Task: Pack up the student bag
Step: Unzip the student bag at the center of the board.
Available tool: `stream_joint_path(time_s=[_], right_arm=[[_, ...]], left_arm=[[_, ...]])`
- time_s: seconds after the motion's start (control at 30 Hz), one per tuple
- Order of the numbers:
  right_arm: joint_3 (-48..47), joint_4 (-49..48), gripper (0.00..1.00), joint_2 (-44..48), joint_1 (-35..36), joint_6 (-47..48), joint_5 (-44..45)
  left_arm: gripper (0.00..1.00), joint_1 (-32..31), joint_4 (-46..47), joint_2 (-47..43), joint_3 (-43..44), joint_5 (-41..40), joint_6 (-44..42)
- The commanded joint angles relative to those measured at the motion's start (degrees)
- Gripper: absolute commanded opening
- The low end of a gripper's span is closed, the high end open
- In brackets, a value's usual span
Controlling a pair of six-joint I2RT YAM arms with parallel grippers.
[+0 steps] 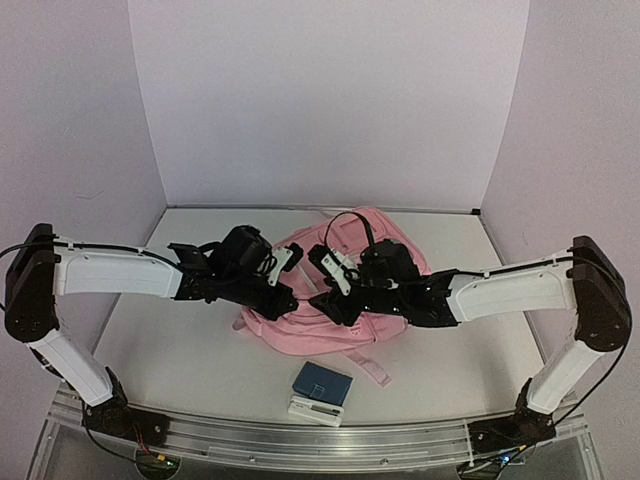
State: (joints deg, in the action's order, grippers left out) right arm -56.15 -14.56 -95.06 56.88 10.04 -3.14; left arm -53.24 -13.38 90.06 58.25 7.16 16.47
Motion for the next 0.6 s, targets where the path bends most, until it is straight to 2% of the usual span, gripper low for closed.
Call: stream_joint_path(time_s=[0.0, 0.37, 0.43, 0.57], right_arm=[[0.46, -6.75, 0.57, -2.28, -0.14, 5.81, 1.28], [-1.11, -10.84, 0.55, -8.19, 1.31, 12.25, 8.72], [-0.98, -12.04, 0.45, -8.7, 1.34, 12.51, 9.92], [-0.64, -13.16, 0.17, -8.56, 1.35, 11.26, 11.78]], left_arm=[[0.0, -0.11, 0.87, -3.29, 3.33, 3.25, 0.03], [0.0, -0.11, 1.93, -3.95, 3.76, 4.47, 0.61], [0.0, -0.03, 2.35, -4.34, 3.25, 4.28, 0.89], [0.0, 0.67, 2.75, -5.05, 2.19, 3.24, 2.23]])
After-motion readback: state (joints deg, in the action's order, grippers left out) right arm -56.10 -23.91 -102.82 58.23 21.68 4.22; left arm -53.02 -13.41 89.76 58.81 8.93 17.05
